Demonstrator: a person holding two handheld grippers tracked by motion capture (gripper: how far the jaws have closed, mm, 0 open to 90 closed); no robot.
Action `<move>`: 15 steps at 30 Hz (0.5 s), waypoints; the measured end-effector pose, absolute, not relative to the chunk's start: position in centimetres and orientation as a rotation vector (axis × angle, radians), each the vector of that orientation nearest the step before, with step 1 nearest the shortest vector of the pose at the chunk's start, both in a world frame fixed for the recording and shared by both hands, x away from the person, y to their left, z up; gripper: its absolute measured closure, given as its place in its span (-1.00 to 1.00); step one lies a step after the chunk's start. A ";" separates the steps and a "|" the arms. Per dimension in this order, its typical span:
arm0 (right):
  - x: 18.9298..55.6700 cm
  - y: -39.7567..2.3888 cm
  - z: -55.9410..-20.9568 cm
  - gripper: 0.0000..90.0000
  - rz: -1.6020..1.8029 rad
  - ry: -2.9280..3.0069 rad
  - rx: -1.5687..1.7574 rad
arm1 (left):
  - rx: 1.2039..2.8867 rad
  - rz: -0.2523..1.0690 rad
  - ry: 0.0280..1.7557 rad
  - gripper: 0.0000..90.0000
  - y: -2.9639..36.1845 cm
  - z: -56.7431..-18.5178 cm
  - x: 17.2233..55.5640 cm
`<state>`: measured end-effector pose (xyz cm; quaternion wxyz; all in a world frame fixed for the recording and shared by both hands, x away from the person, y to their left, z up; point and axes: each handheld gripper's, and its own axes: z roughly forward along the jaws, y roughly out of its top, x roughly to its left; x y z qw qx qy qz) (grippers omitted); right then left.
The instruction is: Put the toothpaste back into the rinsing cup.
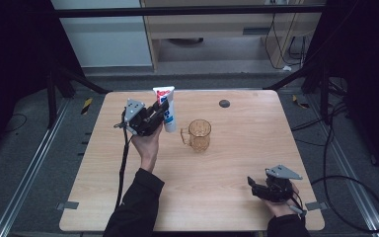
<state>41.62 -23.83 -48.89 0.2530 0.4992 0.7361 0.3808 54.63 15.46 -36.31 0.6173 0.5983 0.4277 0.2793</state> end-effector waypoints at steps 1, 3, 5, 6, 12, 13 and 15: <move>41.6 -23.8 -48.9 -0.44 1.036 2.003 1.358 | 1.378 0.643 0.981 0.60 15.3 -36.3 54.7; 41.6 -23.8 -48.9 -0.44 1.036 2.005 1.360 | 1.378 0.642 0.980 0.60 15.2 -36.3 54.7; 41.7 -23.7 -49.0 -0.44 1.032 2.005 1.356 | 1.376 0.636 0.982 0.60 14.5 -36.1 55.1; 41.7 -23.7 -49.0 -0.44 1.033 2.007 1.353 | 1.377 0.637 0.978 0.60 14.3 -36.0 55.2; 41.7 -23.8 -49.0 -0.44 1.038 2.006 1.353 | 1.376 0.635 0.961 0.60 13.0 -35.7 55.9; 41.7 -23.8 -49.0 -0.44 1.036 2.007 1.354 | 1.376 0.635 0.961 0.60 13.0 -35.7 55.9; 41.7 -23.8 -48.9 -0.44 1.042 2.007 1.360 | 1.376 0.631 0.945 0.60 12.4 -35.4 56.1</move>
